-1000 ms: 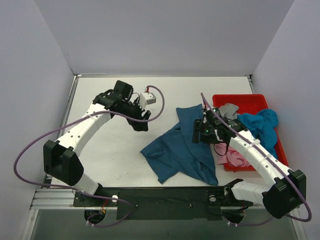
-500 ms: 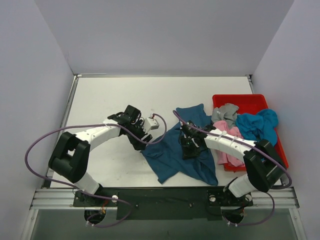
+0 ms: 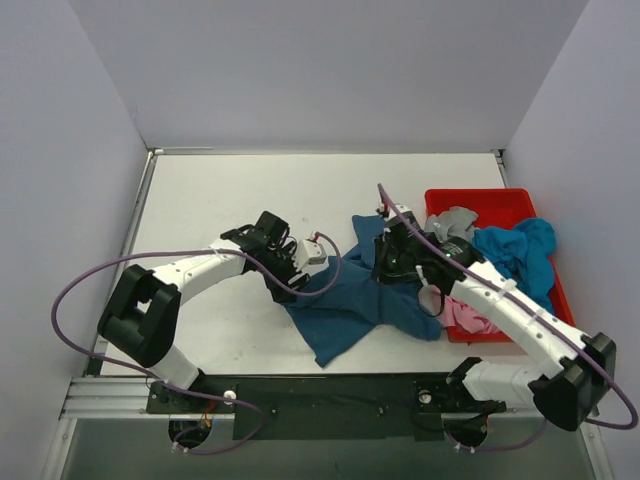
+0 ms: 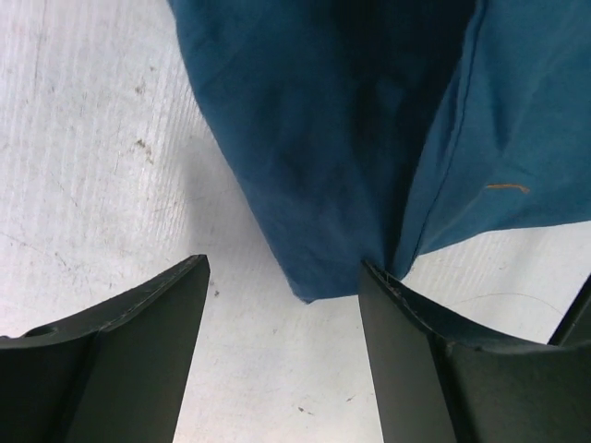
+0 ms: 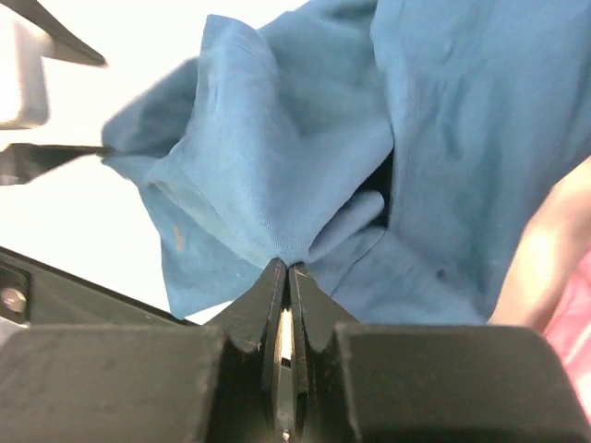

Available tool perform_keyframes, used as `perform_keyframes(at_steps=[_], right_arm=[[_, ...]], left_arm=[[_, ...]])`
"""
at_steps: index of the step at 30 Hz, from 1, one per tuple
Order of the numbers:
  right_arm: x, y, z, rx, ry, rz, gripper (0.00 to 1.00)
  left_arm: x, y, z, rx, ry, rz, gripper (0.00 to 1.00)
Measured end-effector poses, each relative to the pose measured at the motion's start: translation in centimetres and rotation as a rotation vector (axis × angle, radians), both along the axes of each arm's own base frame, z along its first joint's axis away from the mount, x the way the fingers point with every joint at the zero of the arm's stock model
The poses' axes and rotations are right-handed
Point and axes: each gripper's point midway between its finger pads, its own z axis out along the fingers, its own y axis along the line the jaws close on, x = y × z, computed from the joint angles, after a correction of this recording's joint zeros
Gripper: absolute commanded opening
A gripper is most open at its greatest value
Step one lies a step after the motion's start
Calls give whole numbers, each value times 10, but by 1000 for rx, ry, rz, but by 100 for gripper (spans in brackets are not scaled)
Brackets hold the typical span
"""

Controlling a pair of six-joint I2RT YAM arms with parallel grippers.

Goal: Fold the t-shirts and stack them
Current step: Flatten out the tshirt

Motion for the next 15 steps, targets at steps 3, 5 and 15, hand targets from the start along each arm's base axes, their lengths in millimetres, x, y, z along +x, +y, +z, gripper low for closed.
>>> perform_keyframes(at_steps=[3, 5, 15], right_arm=[[9, -7, 45, 57, -118, -19, 0], [13, -17, 65, 76, -169, -46, 0], [16, -52, 74, 52, -177, -122, 0]], left_arm=[[-3, -8, 7, -34, 2, -32, 79], [-9, -15, 8, -38, 0, -63, 79], [-35, -56, -5, -44, -29, -201, 55]])
